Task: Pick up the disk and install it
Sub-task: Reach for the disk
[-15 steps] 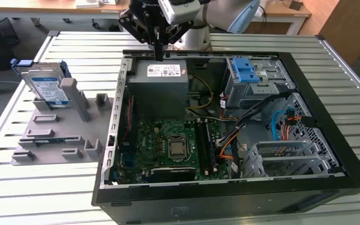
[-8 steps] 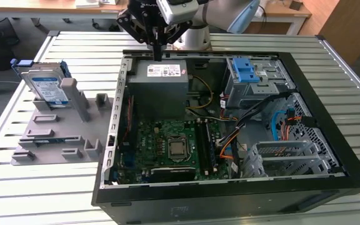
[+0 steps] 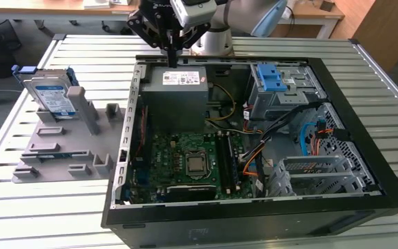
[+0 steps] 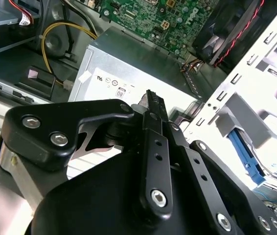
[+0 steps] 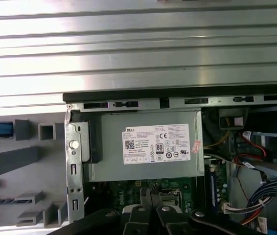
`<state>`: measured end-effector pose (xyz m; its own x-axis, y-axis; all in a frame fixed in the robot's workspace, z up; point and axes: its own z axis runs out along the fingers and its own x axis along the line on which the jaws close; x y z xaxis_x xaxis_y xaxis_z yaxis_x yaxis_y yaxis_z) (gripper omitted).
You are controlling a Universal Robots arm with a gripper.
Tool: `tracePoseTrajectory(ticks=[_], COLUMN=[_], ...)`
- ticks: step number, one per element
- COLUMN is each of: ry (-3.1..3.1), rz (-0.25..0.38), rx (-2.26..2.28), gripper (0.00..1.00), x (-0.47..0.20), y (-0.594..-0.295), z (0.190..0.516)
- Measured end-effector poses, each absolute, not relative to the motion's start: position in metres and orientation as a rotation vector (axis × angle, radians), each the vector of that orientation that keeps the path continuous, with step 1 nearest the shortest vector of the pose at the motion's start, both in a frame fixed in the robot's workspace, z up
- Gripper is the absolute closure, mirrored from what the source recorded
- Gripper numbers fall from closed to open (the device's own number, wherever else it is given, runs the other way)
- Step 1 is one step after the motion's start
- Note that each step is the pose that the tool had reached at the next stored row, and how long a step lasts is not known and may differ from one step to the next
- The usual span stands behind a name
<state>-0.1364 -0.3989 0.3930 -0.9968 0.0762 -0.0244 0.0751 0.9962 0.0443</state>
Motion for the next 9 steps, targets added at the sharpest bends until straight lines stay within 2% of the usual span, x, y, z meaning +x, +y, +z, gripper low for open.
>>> tracePoseTrajectory(ticks=[9], ry=[3.113], rz=[0.068], rx=[0.118], gripper=[0.89], x=[-0.1399], y=[-0.3989], z=[0.3929])
